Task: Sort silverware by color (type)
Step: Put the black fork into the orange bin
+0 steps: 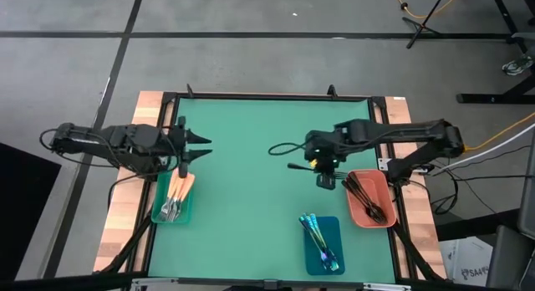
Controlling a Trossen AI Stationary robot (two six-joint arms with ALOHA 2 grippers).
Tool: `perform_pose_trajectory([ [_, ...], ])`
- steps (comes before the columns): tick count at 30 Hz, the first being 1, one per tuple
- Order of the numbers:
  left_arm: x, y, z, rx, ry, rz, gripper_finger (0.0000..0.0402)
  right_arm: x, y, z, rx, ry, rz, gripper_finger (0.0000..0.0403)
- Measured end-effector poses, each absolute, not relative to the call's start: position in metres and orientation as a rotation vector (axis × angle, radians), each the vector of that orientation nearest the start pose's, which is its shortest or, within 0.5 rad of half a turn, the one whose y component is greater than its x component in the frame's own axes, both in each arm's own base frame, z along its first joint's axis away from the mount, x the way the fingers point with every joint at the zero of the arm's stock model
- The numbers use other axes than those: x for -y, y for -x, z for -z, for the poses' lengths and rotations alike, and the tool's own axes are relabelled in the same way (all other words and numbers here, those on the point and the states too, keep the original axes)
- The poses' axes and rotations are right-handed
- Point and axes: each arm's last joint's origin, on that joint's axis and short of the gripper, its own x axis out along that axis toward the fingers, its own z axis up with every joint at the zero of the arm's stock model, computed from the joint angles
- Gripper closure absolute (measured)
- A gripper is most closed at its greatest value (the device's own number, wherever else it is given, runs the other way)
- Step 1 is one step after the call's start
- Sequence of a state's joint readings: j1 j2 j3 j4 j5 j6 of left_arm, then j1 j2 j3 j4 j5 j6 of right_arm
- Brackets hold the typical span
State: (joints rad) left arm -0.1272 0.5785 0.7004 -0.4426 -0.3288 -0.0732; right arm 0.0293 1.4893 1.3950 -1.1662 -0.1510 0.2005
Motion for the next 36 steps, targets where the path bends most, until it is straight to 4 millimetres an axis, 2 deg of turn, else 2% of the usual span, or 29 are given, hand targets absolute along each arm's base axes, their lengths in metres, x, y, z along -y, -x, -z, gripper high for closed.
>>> perform_pose_trajectory([
  [3,0.005,-0.115,-0.298,-0.286,0.0,-0.209,0.0269,-0.019,-0.264,-0.323,-1.25,-0.253,0.013,0.0403],
  [9,0.003,-0.098,-0.261,-0.235,0.019,-0.208,0.0269,-0.042,-0.237,-0.342,-1.188,-0.222,0.094,0.0403],
  [13,0.002,-0.09,-0.241,-0.161,0.034,-0.205,0.0269,-0.056,-0.216,-0.348,-1.155,-0.225,0.164,0.0403],
  [20,0.001,-0.078,-0.222,-0.093,0.044,-0.203,0.0269,-0.074,-0.174,-0.33,-1.104,-0.327,0.292,0.0403],
  [25,0.002,-0.078,-0.206,-0.089,-0.017,-0.144,0.0269,-0.08,-0.15,-0.316,-1.1,-0.396,0.312,0.0403],
  [36,0.004,-0.085,-0.193,-0.067,-0.041,-0.116,0.0269,-0.089,-0.12,-0.291,-1.004,-0.526,0.344,0.0403],
])
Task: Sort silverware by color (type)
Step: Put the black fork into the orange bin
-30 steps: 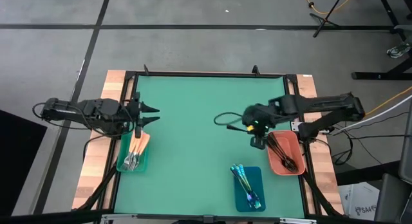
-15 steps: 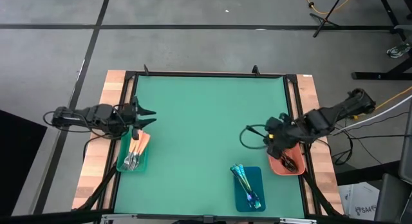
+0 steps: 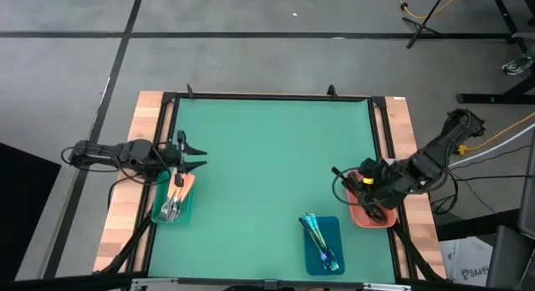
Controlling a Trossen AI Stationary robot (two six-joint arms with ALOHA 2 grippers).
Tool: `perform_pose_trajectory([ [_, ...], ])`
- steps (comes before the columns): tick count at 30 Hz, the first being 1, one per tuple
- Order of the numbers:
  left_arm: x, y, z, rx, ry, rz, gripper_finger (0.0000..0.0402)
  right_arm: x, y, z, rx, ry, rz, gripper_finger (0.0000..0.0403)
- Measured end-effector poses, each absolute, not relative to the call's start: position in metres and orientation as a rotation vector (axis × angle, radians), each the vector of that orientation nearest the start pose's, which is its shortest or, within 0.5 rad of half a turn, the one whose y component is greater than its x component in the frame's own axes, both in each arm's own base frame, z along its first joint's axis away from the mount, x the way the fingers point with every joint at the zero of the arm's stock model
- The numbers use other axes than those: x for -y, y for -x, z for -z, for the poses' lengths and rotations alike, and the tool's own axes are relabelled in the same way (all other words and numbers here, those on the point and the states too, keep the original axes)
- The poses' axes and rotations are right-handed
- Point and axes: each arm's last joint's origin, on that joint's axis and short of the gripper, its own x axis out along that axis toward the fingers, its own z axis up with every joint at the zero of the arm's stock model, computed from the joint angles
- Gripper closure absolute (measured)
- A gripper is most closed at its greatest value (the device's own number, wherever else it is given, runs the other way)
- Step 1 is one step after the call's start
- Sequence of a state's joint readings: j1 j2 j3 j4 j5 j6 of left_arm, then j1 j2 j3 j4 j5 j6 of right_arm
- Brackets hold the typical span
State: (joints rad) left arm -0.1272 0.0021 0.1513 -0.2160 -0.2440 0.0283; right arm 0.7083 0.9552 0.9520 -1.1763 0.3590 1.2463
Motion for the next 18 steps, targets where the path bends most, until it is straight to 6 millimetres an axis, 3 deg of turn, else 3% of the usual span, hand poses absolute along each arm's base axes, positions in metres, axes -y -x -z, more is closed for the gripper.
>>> perform_pose_trajectory([
  [10,0.006,-0.095,-0.172,-0.01,-0.039,-0.092,0.0269,-0.105,-0.11,-0.269,-0.942,-0.543,0.349,0.0403],
  [18,0.006,-0.096,-0.172,0.018,-0.034,-0.092,0.0269,-0.111,-0.097,-0.244,-0.946,-0.562,0.39,0.0403],
])
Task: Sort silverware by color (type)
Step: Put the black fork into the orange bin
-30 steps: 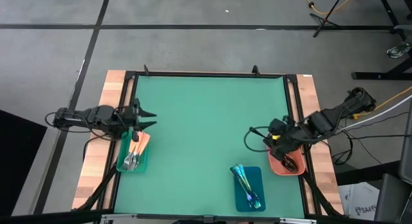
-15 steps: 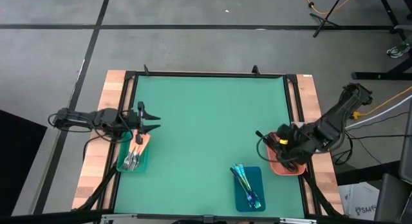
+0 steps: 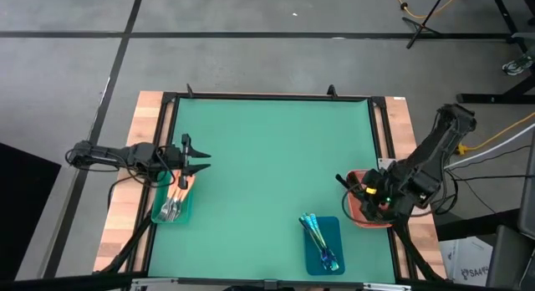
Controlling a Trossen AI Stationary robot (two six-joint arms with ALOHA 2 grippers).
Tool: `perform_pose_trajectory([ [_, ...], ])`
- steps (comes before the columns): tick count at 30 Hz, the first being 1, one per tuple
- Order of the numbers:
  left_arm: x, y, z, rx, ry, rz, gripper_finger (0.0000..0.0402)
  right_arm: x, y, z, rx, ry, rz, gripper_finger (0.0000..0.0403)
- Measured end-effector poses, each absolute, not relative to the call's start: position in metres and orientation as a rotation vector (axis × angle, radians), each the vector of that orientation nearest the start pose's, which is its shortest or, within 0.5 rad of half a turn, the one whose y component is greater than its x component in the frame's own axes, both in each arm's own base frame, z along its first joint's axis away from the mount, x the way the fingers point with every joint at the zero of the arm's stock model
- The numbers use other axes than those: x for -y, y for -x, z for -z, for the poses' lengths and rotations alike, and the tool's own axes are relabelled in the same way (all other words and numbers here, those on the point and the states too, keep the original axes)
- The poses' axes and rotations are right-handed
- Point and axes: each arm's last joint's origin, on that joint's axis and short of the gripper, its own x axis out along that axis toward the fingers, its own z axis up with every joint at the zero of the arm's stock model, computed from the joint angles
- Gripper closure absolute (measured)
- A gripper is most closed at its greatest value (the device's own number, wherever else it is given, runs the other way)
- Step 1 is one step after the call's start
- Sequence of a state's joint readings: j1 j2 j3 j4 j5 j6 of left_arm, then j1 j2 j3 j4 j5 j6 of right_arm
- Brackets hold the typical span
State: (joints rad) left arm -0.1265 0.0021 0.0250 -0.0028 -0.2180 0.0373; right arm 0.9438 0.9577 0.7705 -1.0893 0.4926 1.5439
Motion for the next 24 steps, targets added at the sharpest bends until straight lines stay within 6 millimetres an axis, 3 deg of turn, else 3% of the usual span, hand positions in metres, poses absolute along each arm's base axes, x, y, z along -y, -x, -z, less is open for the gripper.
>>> perform_pose_trajectory([
  [13,0.006,-0.096,-0.172,0.018,-0.034,-0.092,0.0269,-0.109,-0.077,-0.202,-0.971,-0.56,0.478,0.0403],
  [24,0.006,-0.096,-0.172,0.018,-0.034,-0.092,0.0269,-0.111,-0.074,-0.193,-1.005,-0.558,0.452,0.0403],
])
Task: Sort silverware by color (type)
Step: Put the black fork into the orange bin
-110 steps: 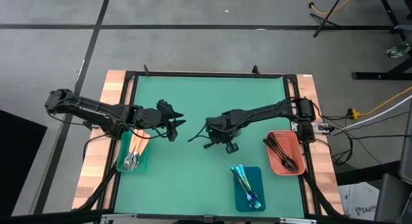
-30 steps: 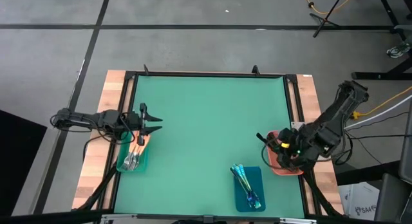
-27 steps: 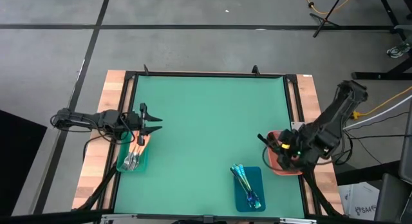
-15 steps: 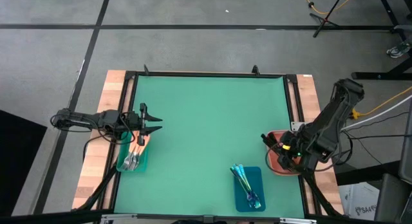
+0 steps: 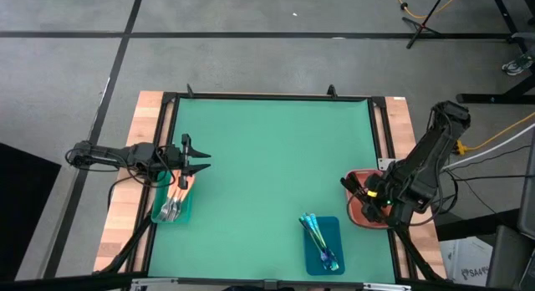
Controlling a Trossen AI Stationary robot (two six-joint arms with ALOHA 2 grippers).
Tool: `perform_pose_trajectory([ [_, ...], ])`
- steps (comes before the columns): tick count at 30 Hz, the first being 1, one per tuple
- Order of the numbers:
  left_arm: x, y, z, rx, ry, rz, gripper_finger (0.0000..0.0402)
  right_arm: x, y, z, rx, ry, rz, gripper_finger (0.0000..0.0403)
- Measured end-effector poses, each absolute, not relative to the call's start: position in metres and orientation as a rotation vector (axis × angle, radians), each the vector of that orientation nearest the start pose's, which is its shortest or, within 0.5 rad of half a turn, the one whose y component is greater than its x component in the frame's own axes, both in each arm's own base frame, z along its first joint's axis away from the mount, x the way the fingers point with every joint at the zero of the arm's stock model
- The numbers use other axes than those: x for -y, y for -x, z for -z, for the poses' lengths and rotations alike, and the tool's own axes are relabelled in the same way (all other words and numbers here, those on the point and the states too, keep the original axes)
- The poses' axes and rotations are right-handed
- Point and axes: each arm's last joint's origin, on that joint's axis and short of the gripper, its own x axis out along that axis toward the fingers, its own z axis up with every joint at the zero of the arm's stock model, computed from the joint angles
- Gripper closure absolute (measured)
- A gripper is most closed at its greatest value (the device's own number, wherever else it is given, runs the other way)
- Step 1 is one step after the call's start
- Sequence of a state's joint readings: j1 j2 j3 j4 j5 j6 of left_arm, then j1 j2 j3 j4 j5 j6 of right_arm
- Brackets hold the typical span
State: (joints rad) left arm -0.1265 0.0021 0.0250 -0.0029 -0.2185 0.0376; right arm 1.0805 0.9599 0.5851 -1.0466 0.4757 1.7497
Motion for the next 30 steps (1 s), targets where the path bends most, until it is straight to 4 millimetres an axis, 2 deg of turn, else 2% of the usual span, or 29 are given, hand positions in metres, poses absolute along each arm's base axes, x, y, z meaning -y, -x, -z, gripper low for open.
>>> perform_pose_trajectory([
  [9,0.006,-0.096,-0.172,0.018,-0.035,-0.093,0.0269,-0.112,-0.074,-0.183,-1.036,-0.587,0.43,0.0403],
  [21,0.006,-0.096,-0.172,0.018,-0.035,-0.093,0.0269,-0.112,-0.074,-0.182,-1.041,-0.592,0.426,0.0402],
  [30,0.006,-0.096,-0.172,0.018,-0.035,-0.093,0.0269,-0.112,-0.074,-0.182,-1.04,-0.592,0.426,0.0351],
])
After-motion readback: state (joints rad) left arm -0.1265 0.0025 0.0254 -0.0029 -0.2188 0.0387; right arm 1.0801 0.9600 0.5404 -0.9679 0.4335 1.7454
